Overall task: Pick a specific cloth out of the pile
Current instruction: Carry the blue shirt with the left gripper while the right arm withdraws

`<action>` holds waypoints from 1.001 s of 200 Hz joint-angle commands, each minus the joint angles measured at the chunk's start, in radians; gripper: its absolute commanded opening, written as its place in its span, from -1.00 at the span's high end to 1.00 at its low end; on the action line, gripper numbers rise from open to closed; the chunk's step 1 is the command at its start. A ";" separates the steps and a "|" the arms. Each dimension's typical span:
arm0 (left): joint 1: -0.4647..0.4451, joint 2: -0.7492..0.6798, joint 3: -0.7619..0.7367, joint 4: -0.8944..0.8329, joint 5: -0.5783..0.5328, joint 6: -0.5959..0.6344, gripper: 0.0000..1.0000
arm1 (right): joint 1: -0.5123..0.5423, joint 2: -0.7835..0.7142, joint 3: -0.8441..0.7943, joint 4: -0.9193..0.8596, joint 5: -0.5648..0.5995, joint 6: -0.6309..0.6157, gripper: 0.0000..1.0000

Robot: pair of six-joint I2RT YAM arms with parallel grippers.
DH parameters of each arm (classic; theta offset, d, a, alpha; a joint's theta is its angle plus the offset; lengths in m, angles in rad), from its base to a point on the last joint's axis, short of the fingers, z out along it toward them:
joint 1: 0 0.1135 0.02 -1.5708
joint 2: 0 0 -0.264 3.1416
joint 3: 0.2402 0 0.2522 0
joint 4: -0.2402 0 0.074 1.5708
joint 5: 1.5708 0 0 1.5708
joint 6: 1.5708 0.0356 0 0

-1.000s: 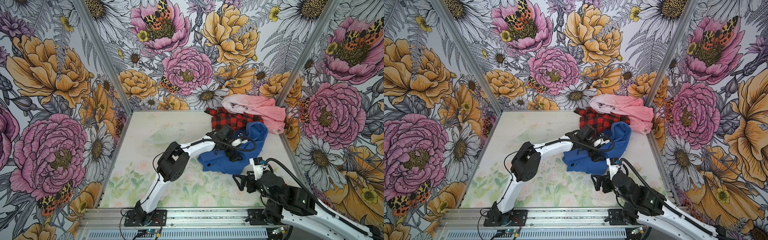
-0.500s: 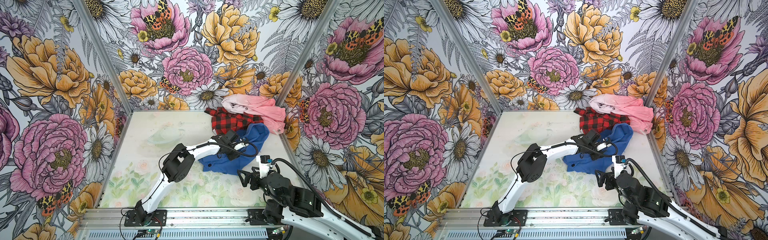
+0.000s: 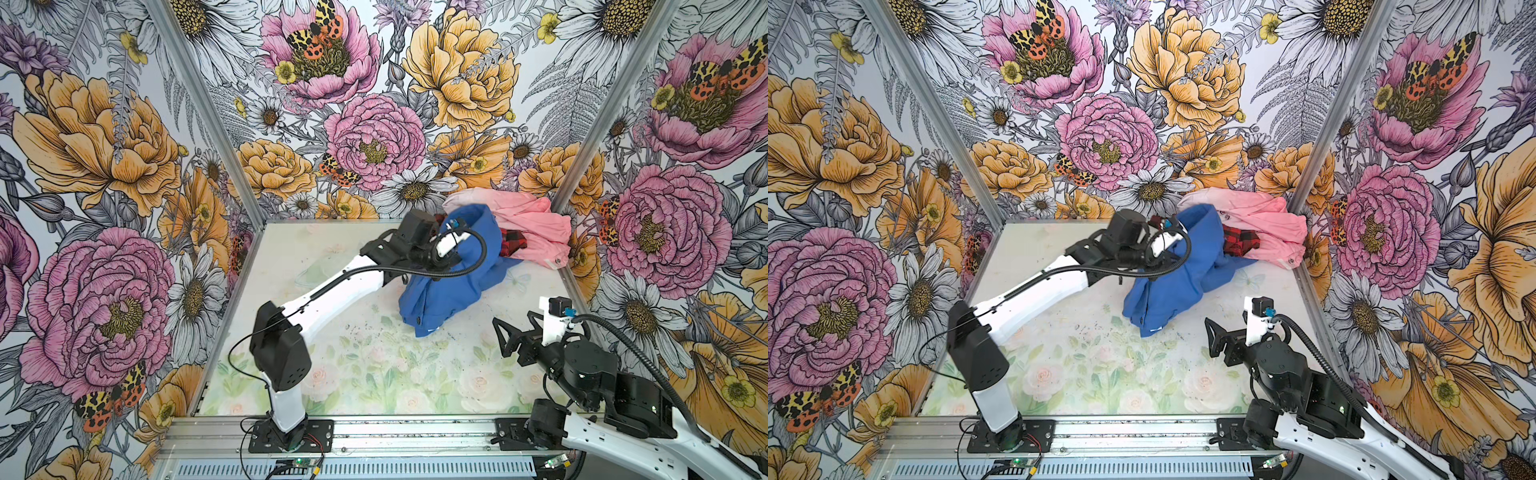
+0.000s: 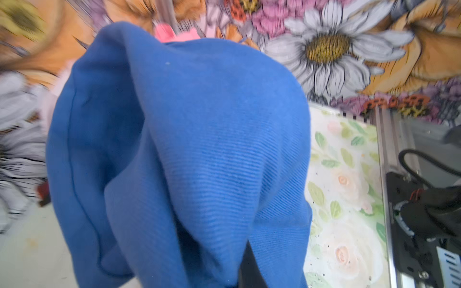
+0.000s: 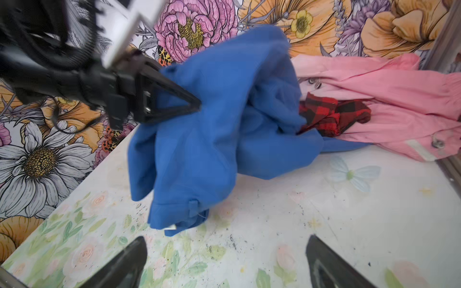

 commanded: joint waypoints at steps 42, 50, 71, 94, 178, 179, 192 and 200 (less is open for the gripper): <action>0.087 -0.359 0.350 0.123 -0.141 0.088 1.00 | -0.003 0.127 0.025 0.136 0.048 -0.171 -0.99; 0.098 -0.395 0.340 0.165 -0.170 0.098 1.00 | -0.006 0.147 0.018 0.162 0.038 -0.178 -0.99; 0.171 -0.459 0.303 0.226 -0.260 0.107 1.00 | -0.024 0.192 0.000 0.228 -0.016 -0.191 -0.99; 0.335 -0.481 0.265 0.168 -0.280 0.069 1.00 | -0.051 0.239 -0.007 0.284 -0.080 -0.191 -0.99; 0.800 -0.538 -0.022 0.298 -0.193 -0.103 1.00 | -0.128 0.335 -0.002 0.359 -0.188 -0.198 -0.99; 0.803 -0.538 -0.020 0.300 -0.196 -0.103 1.00 | -0.130 0.335 -0.003 0.360 -0.190 -0.199 -0.99; 0.831 -0.522 0.008 0.293 -0.220 -0.095 1.00 | -0.135 0.341 -0.005 0.368 -0.198 -0.196 -0.99; 0.839 -0.510 0.028 0.285 -0.238 -0.082 1.00 | -0.138 0.344 -0.007 0.373 -0.203 -0.194 -0.99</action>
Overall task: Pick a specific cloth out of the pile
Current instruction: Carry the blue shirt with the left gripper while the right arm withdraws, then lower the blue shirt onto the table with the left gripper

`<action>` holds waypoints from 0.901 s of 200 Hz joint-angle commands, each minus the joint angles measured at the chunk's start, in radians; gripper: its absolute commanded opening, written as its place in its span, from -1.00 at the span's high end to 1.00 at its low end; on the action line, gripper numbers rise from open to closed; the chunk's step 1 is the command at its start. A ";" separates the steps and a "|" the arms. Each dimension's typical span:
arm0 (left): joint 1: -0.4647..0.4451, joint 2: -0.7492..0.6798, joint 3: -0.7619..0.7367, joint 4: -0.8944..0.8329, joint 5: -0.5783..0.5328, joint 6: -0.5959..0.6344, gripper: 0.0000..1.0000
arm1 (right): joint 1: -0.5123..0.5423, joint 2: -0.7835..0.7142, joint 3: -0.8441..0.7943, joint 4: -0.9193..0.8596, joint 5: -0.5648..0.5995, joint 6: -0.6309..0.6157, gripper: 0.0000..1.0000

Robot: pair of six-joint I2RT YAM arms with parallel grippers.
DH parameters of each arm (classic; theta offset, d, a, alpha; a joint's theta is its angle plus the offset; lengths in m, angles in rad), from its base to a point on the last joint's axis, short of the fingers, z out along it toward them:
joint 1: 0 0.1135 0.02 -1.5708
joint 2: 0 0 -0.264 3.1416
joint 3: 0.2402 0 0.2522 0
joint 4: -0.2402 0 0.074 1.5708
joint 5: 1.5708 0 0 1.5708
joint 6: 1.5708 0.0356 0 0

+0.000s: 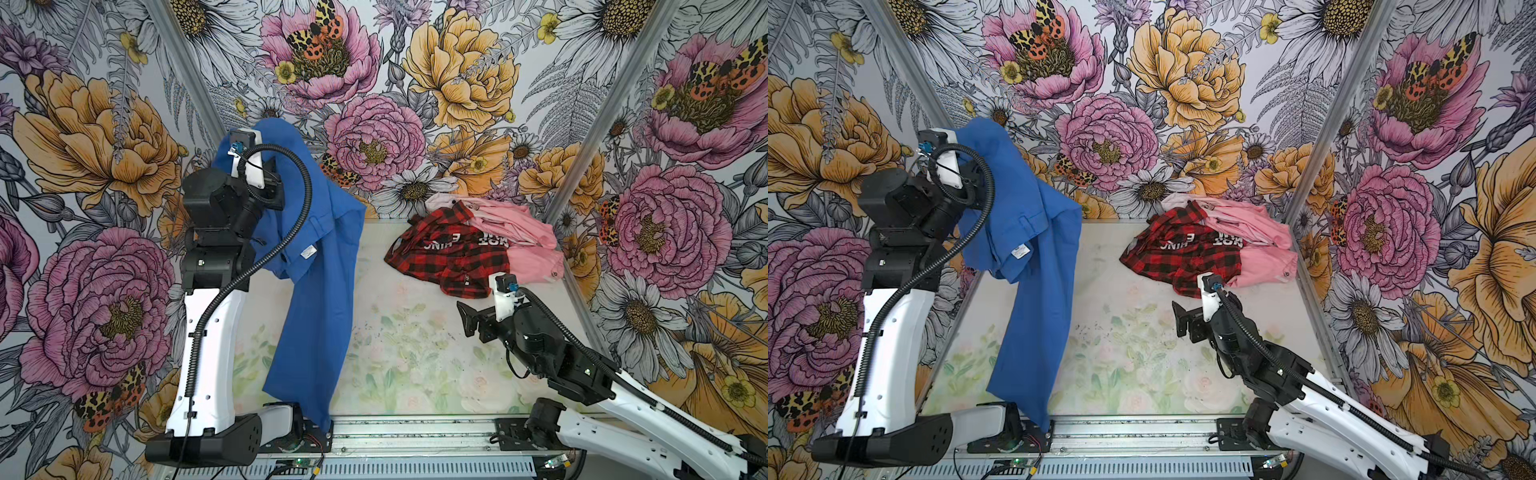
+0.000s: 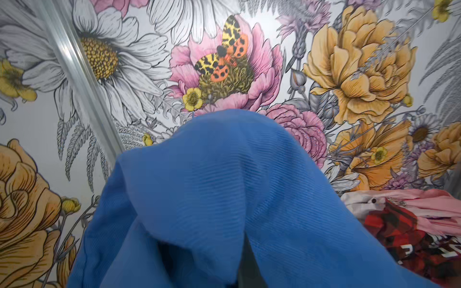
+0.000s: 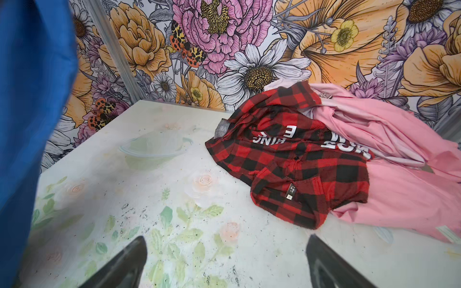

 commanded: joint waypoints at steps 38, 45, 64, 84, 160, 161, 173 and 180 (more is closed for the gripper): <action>0.047 -0.022 0.100 0.181 -0.030 -0.026 1.00 | -0.021 0.030 -0.015 0.076 -0.063 -0.008 -0.99; 0.047 -0.022 0.084 0.182 -0.030 -0.037 1.00 | -0.023 0.038 -0.016 0.087 -0.078 -0.012 -0.99; 0.047 -0.055 -0.020 0.181 -0.037 -0.073 1.00 | -0.028 0.077 -0.018 0.120 -0.145 -0.033 -0.99; 0.047 -0.128 -0.177 0.172 -0.051 -0.123 1.00 | -0.033 0.185 0.030 0.128 -0.240 -0.059 -0.99; -0.031 -0.236 -0.321 -0.111 0.180 -0.303 1.00 | -0.068 0.450 0.123 0.344 -0.461 -0.090 -0.99; -0.035 -0.235 -0.319 -0.117 0.177 -0.303 1.00 | -0.068 0.452 0.123 0.346 -0.462 -0.089 -0.99; -0.051 -0.212 -0.290 -0.180 0.129 -0.310 1.00 | -0.077 0.468 0.128 0.362 -0.479 -0.090 -0.99; -0.044 -0.189 -0.279 -0.213 0.103 -0.317 1.00 | -0.080 0.476 0.128 0.371 -0.486 -0.090 -0.99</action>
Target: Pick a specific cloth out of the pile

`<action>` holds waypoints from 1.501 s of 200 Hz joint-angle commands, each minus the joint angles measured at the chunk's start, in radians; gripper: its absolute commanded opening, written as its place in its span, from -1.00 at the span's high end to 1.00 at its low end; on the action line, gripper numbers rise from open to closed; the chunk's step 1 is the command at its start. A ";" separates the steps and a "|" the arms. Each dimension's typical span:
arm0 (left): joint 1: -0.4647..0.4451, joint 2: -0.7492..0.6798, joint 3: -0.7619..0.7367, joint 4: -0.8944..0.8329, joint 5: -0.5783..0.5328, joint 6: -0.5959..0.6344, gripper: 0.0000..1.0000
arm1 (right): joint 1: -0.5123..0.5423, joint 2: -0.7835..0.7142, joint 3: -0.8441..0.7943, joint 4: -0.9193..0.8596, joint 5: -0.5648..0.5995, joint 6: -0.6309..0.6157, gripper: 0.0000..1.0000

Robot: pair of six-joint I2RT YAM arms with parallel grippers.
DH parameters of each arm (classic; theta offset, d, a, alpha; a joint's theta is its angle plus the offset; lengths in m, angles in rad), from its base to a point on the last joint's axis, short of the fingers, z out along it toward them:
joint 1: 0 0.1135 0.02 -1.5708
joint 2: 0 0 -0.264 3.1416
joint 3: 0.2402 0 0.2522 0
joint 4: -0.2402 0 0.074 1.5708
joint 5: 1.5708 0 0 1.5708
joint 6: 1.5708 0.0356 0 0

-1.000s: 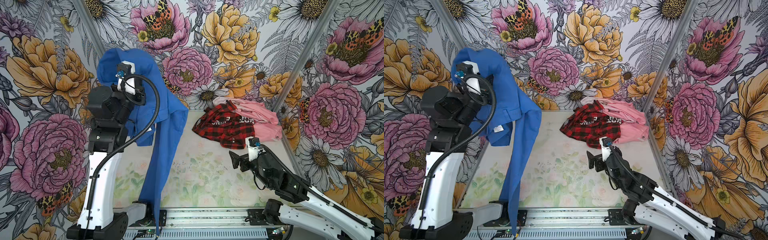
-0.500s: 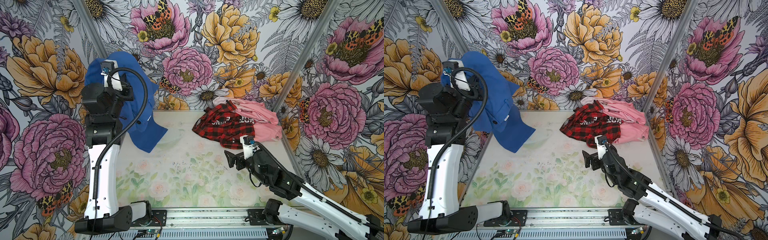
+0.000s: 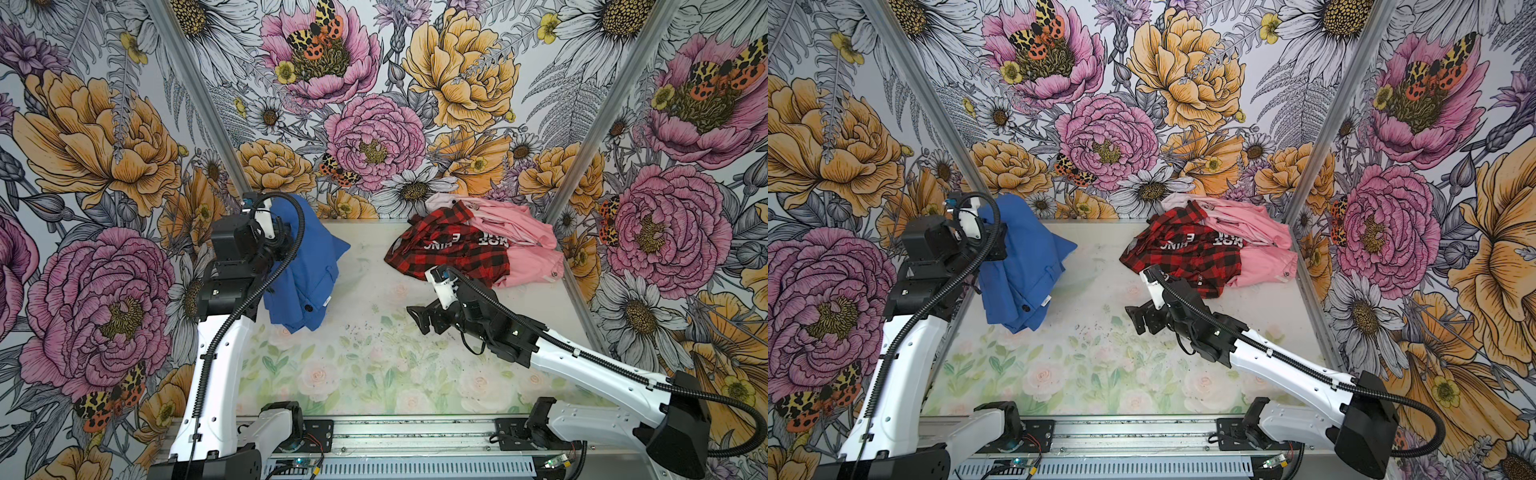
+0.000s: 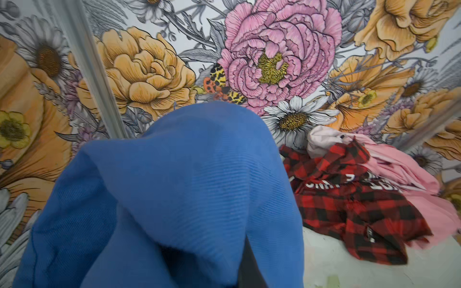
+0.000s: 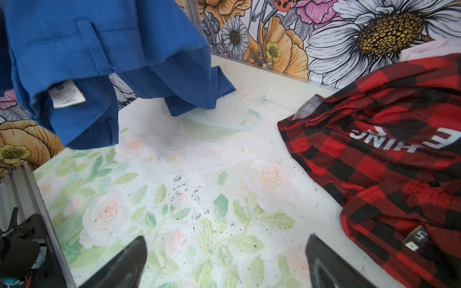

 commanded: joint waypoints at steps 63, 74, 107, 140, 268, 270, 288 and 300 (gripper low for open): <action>0.103 0.397 0.191 -0.152 -0.136 -0.187 1.00 | -0.037 -0.025 0.000 0.102 -0.053 0.001 -0.99; 0.105 0.461 0.224 -0.154 -0.156 -0.175 1.00 | -0.041 -0.035 -0.008 0.102 -0.046 0.006 -0.99; 0.009 0.552 0.286 -0.099 -0.623 -0.093 1.00 | -0.047 -0.042 -0.022 0.110 -0.037 0.025 -0.99; -0.062 0.501 0.108 0.271 -0.813 0.036 1.00 | -0.047 -0.040 -0.031 0.117 -0.037 0.032 -0.99; -0.049 0.629 0.205 -0.203 -0.352 0.058 -0.36 | -0.083 -0.054 -0.055 0.118 -0.034 0.024 -0.99; -0.049 0.621 0.202 -0.204 -0.353 0.067 -0.41 | -0.084 -0.054 -0.056 0.118 -0.034 0.022 -0.99; -0.061 0.546 0.182 -0.202 -0.336 0.167 -0.72 | -0.093 -0.052 -0.061 0.120 -0.042 0.020 -0.99; -0.075 0.494 0.163 -0.201 -0.367 0.231 -0.83 | -0.100 -0.052 -0.068 0.129 -0.050 0.023 -0.99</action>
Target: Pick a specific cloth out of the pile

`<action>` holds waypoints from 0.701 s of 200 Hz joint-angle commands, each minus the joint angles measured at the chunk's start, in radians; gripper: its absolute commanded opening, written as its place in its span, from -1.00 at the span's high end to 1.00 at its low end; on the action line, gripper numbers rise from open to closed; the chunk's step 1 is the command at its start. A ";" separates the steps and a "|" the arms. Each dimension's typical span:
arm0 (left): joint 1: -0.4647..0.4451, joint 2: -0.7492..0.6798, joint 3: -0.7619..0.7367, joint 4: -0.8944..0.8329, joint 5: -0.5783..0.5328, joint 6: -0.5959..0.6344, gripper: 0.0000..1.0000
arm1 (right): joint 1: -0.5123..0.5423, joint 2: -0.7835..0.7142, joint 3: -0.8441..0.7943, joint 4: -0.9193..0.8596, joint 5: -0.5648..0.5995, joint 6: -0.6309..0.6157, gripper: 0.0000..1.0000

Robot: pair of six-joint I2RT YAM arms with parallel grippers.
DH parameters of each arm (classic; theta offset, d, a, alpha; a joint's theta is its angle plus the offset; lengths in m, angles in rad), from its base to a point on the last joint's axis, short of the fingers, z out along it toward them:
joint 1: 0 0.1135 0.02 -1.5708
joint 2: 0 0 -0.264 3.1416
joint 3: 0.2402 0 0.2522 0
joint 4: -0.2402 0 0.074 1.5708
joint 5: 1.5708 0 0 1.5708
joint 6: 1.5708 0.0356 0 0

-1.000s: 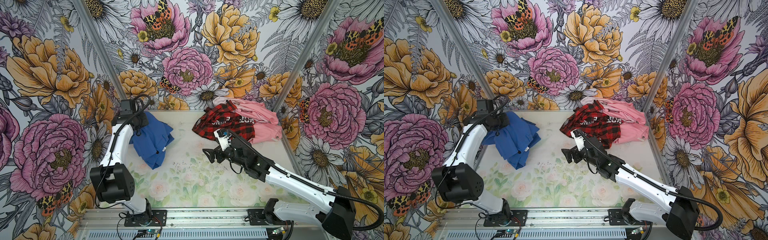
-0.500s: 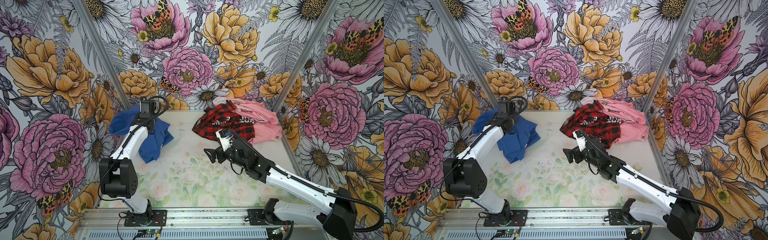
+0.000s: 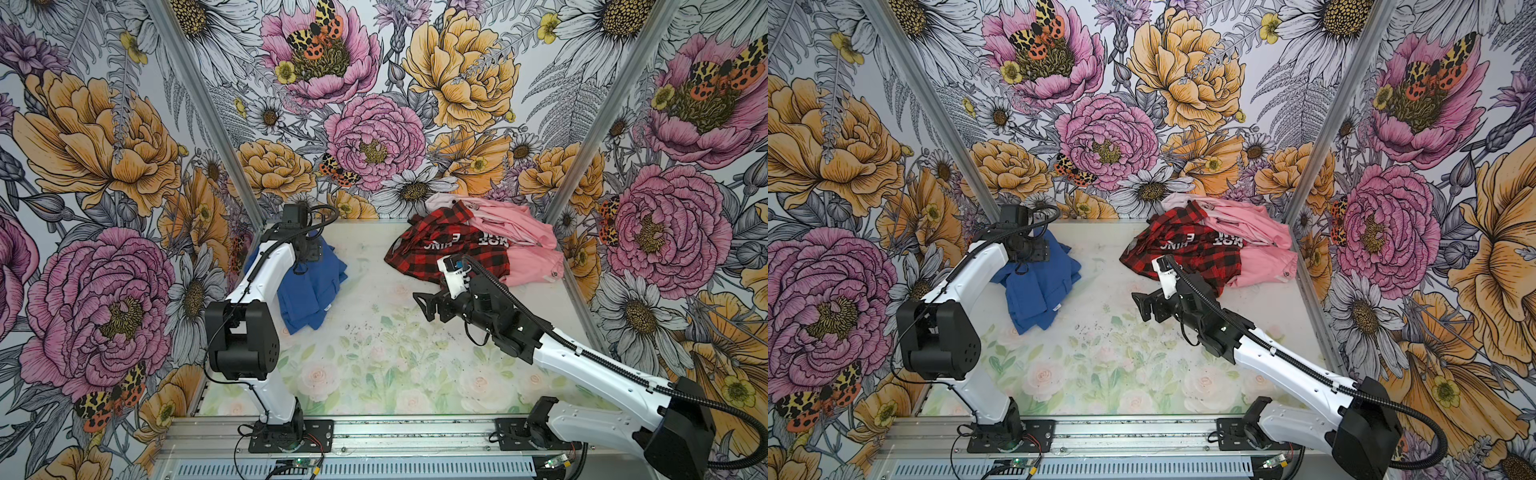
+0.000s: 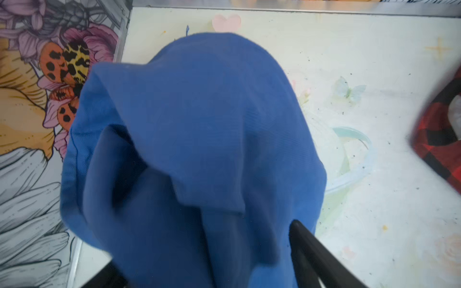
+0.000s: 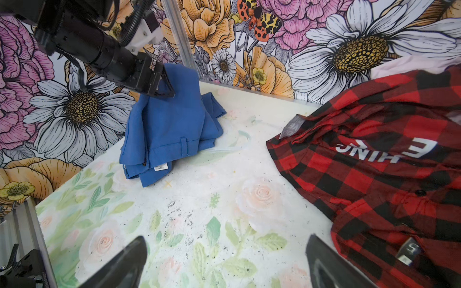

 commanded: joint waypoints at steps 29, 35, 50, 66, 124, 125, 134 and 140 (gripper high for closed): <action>-0.018 -0.215 -0.085 -0.031 -0.069 0.316 -0.98 | -0.049 -0.005 -0.018 0.044 -0.076 0.014 -0.99; -0.018 -0.218 -0.104 -0.032 -0.071 0.360 -0.98 | -0.059 0.002 -0.012 0.045 -0.095 0.014 -0.99; -0.020 -0.232 -0.171 -0.034 -0.087 0.486 -0.98 | -0.086 0.025 0.012 0.043 -0.146 0.014 -0.99; 0.008 -0.244 -0.195 -0.036 -0.059 0.514 -0.98 | -0.110 0.045 0.044 0.038 -0.191 0.013 -0.99; 0.085 -0.106 -0.125 0.003 0.069 0.543 -0.98 | -0.130 0.090 0.081 0.054 -0.234 0.010 -0.99; 0.085 -0.100 -0.122 0.004 0.065 0.542 -0.98 | -0.131 0.090 0.081 0.055 -0.234 0.011 -0.99; 0.089 -0.040 -0.095 0.016 0.018 0.538 -0.98 | -0.131 0.087 0.074 0.061 -0.236 0.016 -0.99; 0.094 -0.003 -0.078 0.030 -0.014 0.532 -0.98 | -0.131 0.082 0.070 0.061 -0.234 0.019 -0.99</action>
